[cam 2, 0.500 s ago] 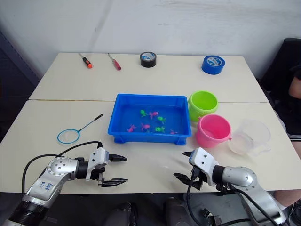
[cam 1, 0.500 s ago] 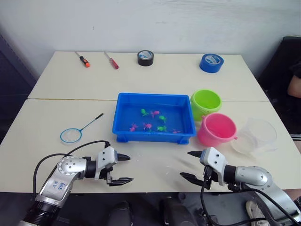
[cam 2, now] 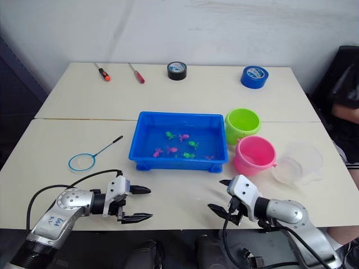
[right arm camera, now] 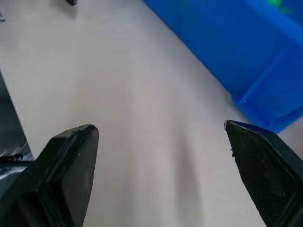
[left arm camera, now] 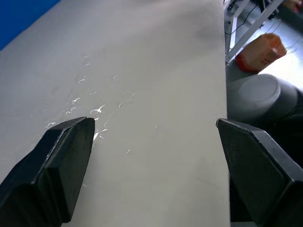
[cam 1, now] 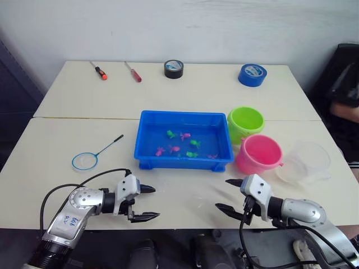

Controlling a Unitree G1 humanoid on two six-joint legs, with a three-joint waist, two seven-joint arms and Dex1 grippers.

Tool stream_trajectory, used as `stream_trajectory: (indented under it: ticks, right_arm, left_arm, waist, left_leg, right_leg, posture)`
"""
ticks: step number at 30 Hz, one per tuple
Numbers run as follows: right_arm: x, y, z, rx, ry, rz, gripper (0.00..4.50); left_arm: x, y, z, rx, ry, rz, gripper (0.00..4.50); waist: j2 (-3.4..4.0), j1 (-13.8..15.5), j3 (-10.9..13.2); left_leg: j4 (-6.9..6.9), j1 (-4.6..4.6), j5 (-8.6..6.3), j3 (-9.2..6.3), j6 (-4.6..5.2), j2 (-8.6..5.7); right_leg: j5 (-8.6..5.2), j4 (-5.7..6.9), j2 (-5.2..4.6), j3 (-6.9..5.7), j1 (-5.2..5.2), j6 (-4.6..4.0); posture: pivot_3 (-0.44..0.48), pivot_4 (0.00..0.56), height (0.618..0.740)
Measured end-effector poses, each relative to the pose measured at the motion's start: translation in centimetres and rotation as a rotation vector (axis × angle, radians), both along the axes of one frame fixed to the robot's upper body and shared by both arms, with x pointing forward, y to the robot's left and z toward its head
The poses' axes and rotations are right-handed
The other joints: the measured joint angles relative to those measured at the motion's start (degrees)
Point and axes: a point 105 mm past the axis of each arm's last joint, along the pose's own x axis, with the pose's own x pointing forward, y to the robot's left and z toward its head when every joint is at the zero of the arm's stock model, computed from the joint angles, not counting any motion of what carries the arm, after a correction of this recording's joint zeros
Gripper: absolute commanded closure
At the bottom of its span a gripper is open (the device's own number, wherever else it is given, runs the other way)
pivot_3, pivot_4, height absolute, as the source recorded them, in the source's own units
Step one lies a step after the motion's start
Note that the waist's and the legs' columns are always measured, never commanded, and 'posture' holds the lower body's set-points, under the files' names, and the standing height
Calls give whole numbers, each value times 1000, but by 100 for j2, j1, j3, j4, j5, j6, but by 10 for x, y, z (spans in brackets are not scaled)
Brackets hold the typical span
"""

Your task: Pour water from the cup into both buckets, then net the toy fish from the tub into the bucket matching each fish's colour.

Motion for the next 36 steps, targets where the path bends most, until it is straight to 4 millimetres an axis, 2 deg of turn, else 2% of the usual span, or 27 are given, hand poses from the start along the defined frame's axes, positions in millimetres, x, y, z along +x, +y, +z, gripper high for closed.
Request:
stream_trajectory:
  ticks: [4,7,9,10,14,19,22,26,36]
  right_arm:
    - [-14,-12,15,83,10,-117,0]
    - [-27,-30,29,158,2,-281,0]
    - [-31,-39,33,170,-3,-342,0]
    - [-39,-54,35,204,-1,-460,0]
    - [-59,-91,41,247,-4,-727,0]
    - [-68,-131,42,239,-42,-1002,0]
    - [-66,-146,36,244,-28,-1097,0]
    - [-46,-173,28,273,-26,-1221,0]
    - [-16,-220,21,239,-46,-1355,0]
  left_arm:
    - [2,-18,39,-132,37,-59,18]
    - [11,-29,81,-204,-7,-119,18]
    - [13,-31,91,-213,-23,-136,18]
    - [15,-35,101,-212,-40,-173,18]
    - [20,-44,125,-220,-93,-260,18]
    - [27,-59,152,-296,-114,-306,18]
    - [29,-63,159,-324,-113,-308,18]
    - [30,-68,164,-334,-134,-307,18]
    - [36,-71,165,-339,-151,-247,18]
  waist:
    - [1,74,0]
    - [3,123,-1]
    - [5,124,-4]
    - [7,129,-3]
    - [9,126,-4]
    - [9,92,-4]
    - [13,59,-3]
    - [23,3,-4]
    - [37,1,1]
  left_leg:
    - [0,-6,1,-15,-4,0]
    - [0,-5,3,-14,-7,-1]
    - [0,0,3,-12,-9,-2]
    - [0,-2,7,-10,-16,-4]
    - [-2,2,9,-1,-21,-4]
    - [-2,4,9,13,-21,-7]
    - [-5,4,16,15,-34,-6]
    - [-5,5,20,24,-33,-13]
    - [-8,4,29,24,-41,-13]
  right_leg:
    - [0,-1,1,-12,2,0]
    - [0,-1,4,-12,5,0]
    - [0,-4,5,-10,9,0]
    - [0,-4,8,-8,6,0]
    - [0,-4,11,0,6,0]
    - [0,-6,11,17,3,0]
    - [0,-6,13,22,-3,1]
    - [1,-7,10,33,-3,3]
    - [2,-8,16,39,-8,6]
  posture:
    - [0,150,740]
    - [0,150,740]
    - [0,150,740]
    - [0,150,740]
    - [0,150,740]
    - [0,150,740]
    - [0,150,740]
    - [0,150,740]
    - [0,150,740]
